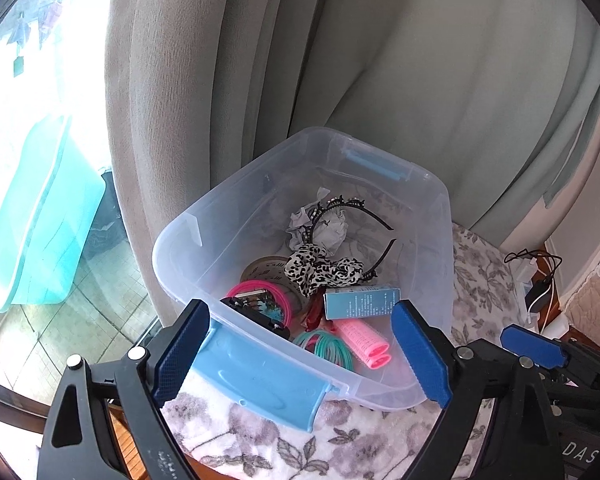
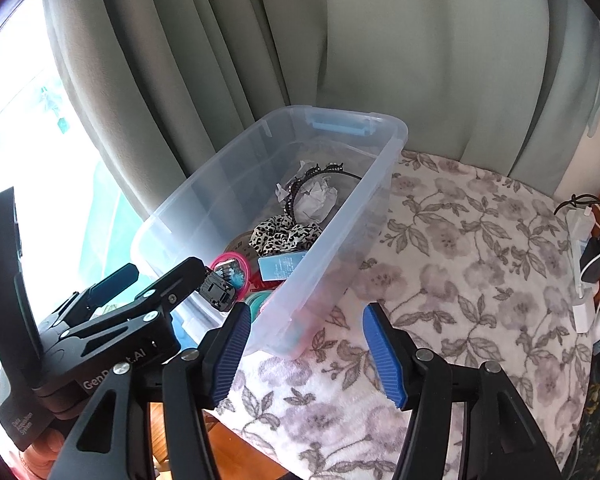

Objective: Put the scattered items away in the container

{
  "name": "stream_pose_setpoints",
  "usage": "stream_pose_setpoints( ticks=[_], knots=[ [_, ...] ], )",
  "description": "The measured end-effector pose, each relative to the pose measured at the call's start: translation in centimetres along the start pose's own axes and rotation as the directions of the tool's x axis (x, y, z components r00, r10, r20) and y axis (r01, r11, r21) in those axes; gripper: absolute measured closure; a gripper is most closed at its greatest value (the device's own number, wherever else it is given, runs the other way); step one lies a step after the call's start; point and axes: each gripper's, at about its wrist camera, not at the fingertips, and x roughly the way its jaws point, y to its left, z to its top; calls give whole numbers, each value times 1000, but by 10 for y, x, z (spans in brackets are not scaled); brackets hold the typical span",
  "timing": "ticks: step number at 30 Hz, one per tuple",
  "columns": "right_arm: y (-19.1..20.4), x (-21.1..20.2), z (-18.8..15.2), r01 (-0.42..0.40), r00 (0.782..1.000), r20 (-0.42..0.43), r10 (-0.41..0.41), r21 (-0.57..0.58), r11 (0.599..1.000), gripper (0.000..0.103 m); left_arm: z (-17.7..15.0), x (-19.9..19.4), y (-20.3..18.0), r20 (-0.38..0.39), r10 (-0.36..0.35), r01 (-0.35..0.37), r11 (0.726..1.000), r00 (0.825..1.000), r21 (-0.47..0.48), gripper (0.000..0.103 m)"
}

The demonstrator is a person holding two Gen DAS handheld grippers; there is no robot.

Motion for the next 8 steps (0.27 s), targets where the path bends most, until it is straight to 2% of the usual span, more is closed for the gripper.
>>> stream_pose_setpoints(
  ticks=[8],
  knots=[
    [4,0,-1,-4,1000,-3,4,-14,1000,41,0,-4,2,18,2,-2,1000,1000,-3,10]
  ],
)
